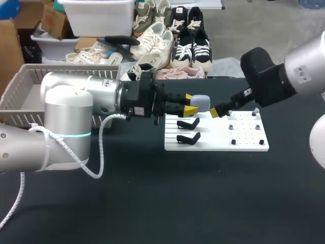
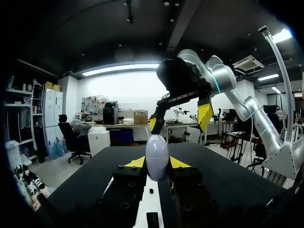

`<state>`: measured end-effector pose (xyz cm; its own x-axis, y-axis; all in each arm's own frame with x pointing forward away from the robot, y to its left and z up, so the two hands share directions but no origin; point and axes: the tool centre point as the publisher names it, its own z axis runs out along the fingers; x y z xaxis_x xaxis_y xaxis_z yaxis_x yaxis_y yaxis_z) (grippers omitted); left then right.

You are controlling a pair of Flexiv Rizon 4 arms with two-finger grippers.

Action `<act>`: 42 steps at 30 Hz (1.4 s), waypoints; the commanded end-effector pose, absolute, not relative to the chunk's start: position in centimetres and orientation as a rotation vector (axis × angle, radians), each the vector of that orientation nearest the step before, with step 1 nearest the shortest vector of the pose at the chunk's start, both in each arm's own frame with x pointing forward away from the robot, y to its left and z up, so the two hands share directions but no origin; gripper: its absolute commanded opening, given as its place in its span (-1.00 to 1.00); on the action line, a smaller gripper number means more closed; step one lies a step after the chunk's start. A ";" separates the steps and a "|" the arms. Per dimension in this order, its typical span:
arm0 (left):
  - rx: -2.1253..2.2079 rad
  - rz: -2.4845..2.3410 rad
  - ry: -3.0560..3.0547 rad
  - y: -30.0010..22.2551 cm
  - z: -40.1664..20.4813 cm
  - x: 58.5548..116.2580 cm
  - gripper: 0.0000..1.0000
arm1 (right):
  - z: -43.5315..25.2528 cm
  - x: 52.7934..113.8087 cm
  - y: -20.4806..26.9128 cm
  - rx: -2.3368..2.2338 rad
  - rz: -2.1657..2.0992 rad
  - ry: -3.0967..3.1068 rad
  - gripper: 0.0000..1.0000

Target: Pick up each earbud case from the left stands, insert the matching earbuds, close the lid, and place the case in the box.

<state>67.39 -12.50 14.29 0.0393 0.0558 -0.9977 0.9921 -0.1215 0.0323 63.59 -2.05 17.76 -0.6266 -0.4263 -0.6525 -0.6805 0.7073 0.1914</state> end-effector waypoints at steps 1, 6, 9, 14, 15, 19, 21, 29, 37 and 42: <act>1.362 -1.247 1.163 -12.6 14.2 67.6 -1.00 | 17.5 64.6 -1.3 -0.834 0.535 2.350 1.00; 1.362 -1.247 1.163 -12.6 14.2 67.6 -1.00 | 17.4 65.3 -1.1 -0.837 0.517 2.360 1.00; 1.362 -1.247 1.163 -12.6 14.2 67.6 -1.00 | 17.2 65.8 -0.9 -0.841 0.508 2.372 1.00; 1.362 -1.247 1.163 -12.6 14.2 67.6 -1.00 | 16.9 66.3 -0.6 -0.846 0.502 2.383 1.00; 1.362 -1.247 1.163 -12.6 14.2 67.6 -1.00 | 16.8 66.4 -0.5 -0.847 0.501 2.386 1.00; 1.362 -1.247 1.163 -12.6 14.2 67.6 -1.00 | 16.5 66.7 -0.4 -0.850 0.498 2.393 1.00; 1.362 -1.247 1.163 -12.6 14.2 67.6 -1.00 | 16.5 66.8 -0.4 -0.849 0.496 2.395 1.00; 1.362 -1.247 1.163 -12.6 14.2 67.6 -1.00 | 16.3 67.4 -0.6 -0.814 0.489 2.398 1.00; 1.362 -1.247 1.163 -12.6 14.2 67.6 -1.00 | 16.1 67.7 -0.7 -0.793 0.483 2.408 1.00; 1.362 -1.247 1.163 -12.6 14.2 67.6 -1.00 | 16.1 68.0 -0.8 -0.783 0.481 2.410 1.00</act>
<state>67.47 -12.53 14.30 0.0391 0.0572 -0.9976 0.9918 -0.1235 0.0318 68.01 -1.03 16.14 -0.6742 -0.4273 -0.6024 -0.6307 0.7574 0.1687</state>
